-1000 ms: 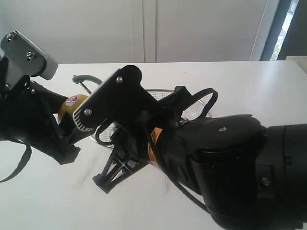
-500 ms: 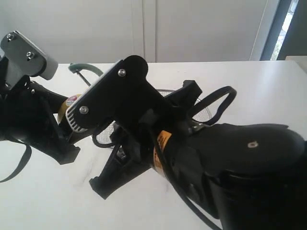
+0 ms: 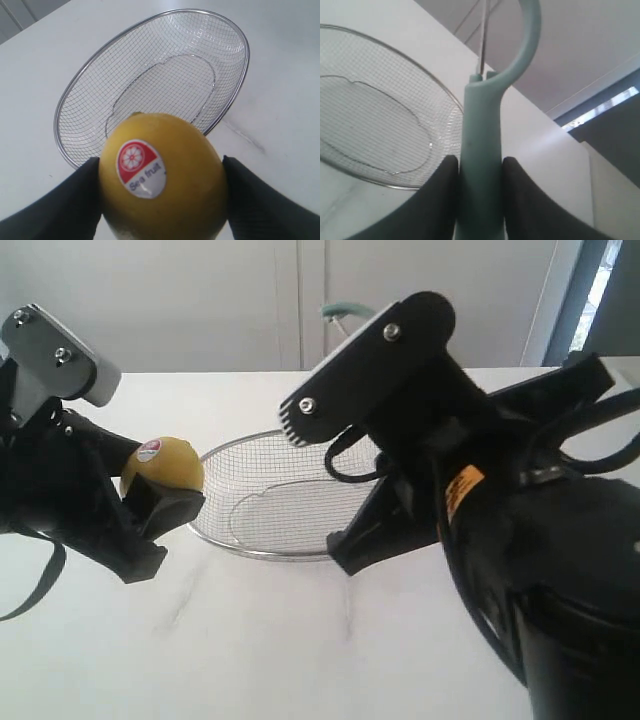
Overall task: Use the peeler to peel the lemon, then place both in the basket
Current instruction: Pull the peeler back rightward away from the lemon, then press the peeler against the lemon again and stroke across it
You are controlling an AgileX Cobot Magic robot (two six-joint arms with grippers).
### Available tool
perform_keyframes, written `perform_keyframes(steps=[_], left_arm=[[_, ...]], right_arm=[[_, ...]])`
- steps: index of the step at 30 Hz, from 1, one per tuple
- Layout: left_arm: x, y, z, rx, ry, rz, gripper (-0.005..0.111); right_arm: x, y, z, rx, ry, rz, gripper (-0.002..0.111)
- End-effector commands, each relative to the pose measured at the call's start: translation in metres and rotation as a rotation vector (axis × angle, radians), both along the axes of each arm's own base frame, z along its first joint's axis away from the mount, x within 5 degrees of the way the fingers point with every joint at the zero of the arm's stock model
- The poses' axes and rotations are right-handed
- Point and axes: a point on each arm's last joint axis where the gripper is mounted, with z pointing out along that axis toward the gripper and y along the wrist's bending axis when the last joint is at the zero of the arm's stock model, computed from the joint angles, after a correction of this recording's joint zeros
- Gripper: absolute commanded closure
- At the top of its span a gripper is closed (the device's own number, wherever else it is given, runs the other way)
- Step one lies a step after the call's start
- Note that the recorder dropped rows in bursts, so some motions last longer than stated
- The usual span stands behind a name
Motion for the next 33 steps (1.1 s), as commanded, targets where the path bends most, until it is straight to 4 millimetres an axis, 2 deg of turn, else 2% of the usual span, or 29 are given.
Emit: perform_keyframes(steps=[1,5,11,16,20,24,33], left_arm=[[0.001,0.0,0.006,-0.024,-0.022,0.008,0.107],[0.001,0.0,0.007,-0.025,-0.024,0.008,0.107],[0.001,0.0,0.007,-0.027,-0.027,0.009,0.107],[0.001,0.0,0.007,-0.027,-0.027,0.009,0.107],[0.001,0.0,0.007,-0.027,-0.027,0.009,0.107],[0.001,0.0,0.007,-0.028,-0.028,0.009,0.107],[0.001,0.0,0.007,-0.032,-0.028,0.012,0.107]], right_arm=[[0.012,-0.009,-0.007,-0.033,-0.062,0.003,0.108],[0.032,-0.018,-0.024,0.032,-0.007,0.026,0.108],[0.066,-0.035,-0.04,0.045,0.042,-0.055,0.108],[0.081,-0.022,-0.063,0.062,0.136,0.09,0.108],[0.084,-0.004,-0.071,0.089,0.188,0.204,0.108],[0.075,0.014,-0.068,0.121,0.205,0.304,0.108],[0.055,0.034,-0.062,0.121,0.182,0.349,0.108]])
